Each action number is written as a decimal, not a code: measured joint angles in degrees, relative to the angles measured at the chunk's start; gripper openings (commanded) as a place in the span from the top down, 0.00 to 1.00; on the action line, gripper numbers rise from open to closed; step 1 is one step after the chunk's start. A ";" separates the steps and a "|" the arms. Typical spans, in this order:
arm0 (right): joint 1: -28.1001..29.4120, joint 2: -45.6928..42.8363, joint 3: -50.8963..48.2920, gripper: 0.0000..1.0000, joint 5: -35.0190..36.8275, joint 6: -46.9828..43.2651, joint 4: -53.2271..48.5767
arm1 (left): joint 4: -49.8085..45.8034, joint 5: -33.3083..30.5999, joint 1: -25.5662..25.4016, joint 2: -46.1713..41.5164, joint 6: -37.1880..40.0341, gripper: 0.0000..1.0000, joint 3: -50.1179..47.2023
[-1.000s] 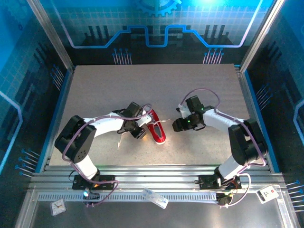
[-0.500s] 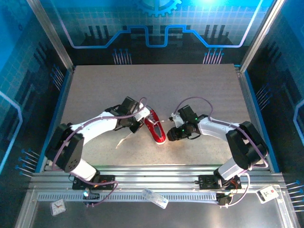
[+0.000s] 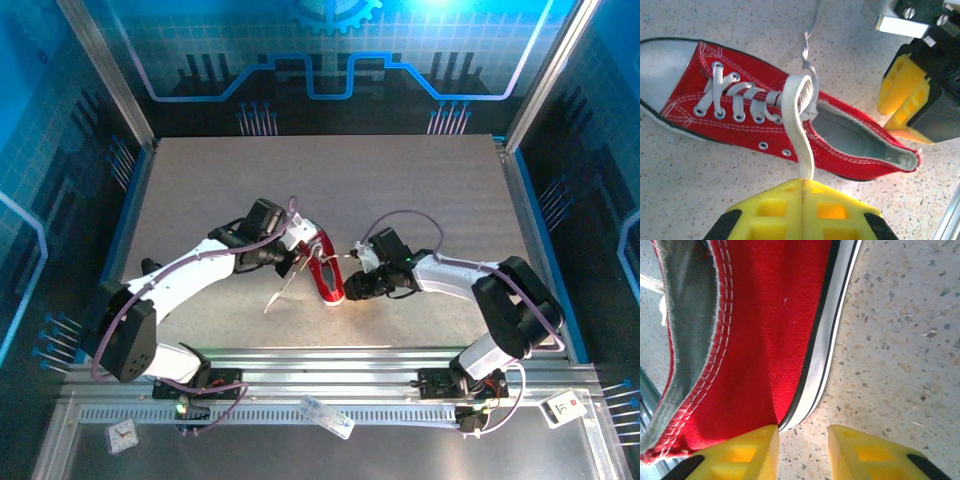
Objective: Tie the shoes
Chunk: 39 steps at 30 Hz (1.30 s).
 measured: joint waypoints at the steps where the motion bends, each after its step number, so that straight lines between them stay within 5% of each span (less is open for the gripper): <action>1: -0.02 -0.68 0.00 0.71 0.61 -0.07 -0.20 | 0.66 0.46 -0.04 -0.17 -0.66 1.00 0.00; 6: -0.20 -7.28 0.59 0.72 3.67 -2.21 -2.86 | 3.32 1.55 -0.04 -1.62 -2.56 1.00 -0.02; 14: -2.03 -12.50 4.55 0.57 5.14 -11.04 -1.14 | 5.75 2.38 -0.04 -2.34 -3.45 1.00 -0.13; 27: -5.40 -3.87 13.14 0.48 -8.00 -24.81 3.17 | 7.13 2.86 -0.04 -2.34 -4.07 1.00 -0.28; 39: -4.13 0.42 15.98 0.47 -11.98 -29.24 2.08 | 8.00 3.04 -0.04 -2.32 -4.81 1.00 -0.59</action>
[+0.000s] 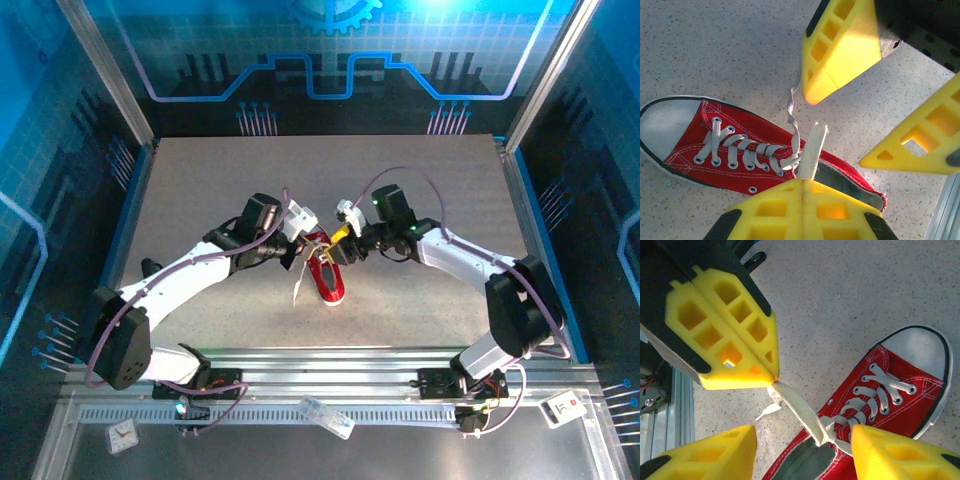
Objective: Tie the shoes
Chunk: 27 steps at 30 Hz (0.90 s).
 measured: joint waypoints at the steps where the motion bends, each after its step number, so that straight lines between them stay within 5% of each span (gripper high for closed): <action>1: 0.04 0.44 0.35 0.48 -0.07 -0.26 -0.07 | 0.00 0.02 0.00 0.00 -0.22 1.00 0.00; 16: 1.44 3.82 3.48 1.00 2.05 -3.80 -0.98 | 0.09 0.04 0.00 0.00 -0.57 1.00 -0.02; 19: 2.29 3.48 3.26 1.00 3.39 -4.13 -0.50 | 0.92 -0.02 0.00 -0.09 -0.42 0.72 -0.66; 21: 3.04 2.56 2.82 1.00 4.70 -4.35 -0.26 | 1.68 -0.07 0.02 -0.55 -0.85 0.62 -1.64; 27: 4.17 0.24 2.23 1.00 6.62 -4.55 1.11 | 5.09 -0.15 0.79 -2.86 -0.66 0.57 -5.33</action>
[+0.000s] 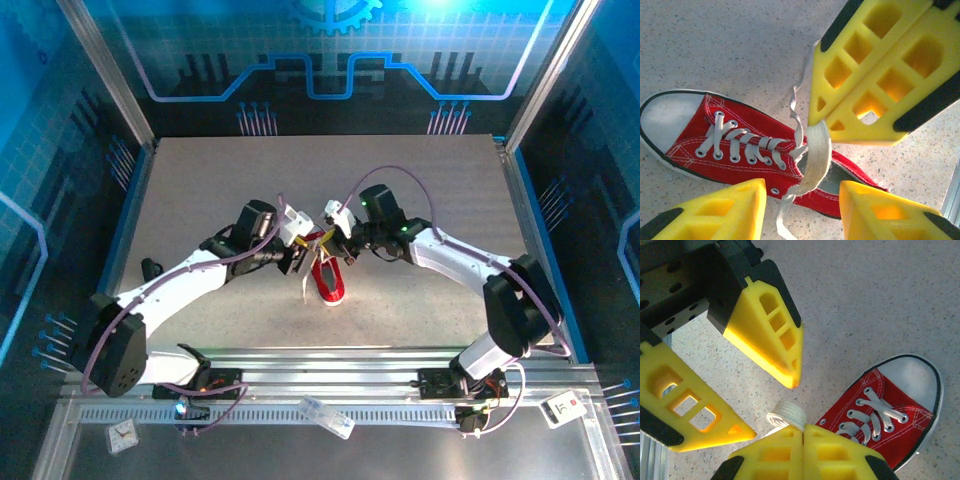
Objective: Tie the shoes
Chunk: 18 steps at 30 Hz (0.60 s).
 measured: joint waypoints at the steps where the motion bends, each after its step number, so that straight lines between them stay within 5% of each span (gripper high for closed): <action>1: -0.02 -0.11 -0.17 1.00 0.22 0.04 0.26 | 0.79 0.20 0.37 -0.28 0.02 0.57 -0.59; 18: 0.00 -0.17 -0.96 1.00 0.63 0.04 0.74 | 7.67 7.06 1.75 1.16 0.57 0.70 -2.89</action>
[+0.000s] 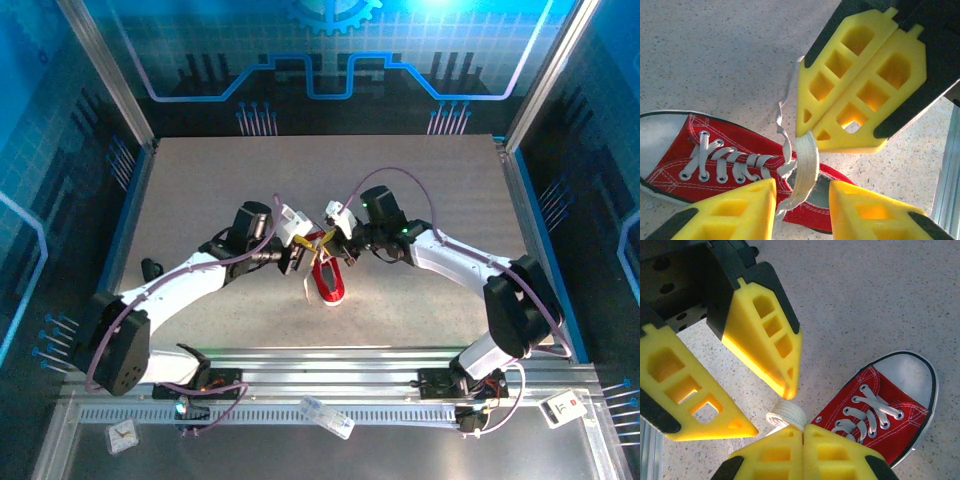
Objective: Tie the shoes
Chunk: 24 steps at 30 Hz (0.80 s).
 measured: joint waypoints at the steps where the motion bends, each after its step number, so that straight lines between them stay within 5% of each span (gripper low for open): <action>1: 0.00 0.00 0.00 1.00 0.00 0.00 0.00 | 0.09 0.24 0.00 0.31 0.00 0.70 0.02; 4: 0.00 0.00 0.00 1.00 0.00 0.00 -0.02 | 0.52 1.09 0.00 1.22 -0.02 0.75 0.11; 7: 0.00 0.00 0.02 0.99 -0.02 0.00 -0.02 | 0.94 1.79 0.00 1.57 0.00 0.96 0.11; 11: -0.02 0.00 0.02 0.58 0.20 0.46 -0.13 | 1.55 2.56 0.00 1.70 -0.63 1.00 0.15; 14: -0.85 -0.22 0.02 0.42 1.07 1.97 -0.33 | 2.34 2.51 0.00 1.62 -0.94 1.00 0.00; 24: -11.67 -2.05 0.87 0.36 10.62 10.10 -11.15 | 5.27 2.51 0.00 -0.11 -3.30 1.00 -1.07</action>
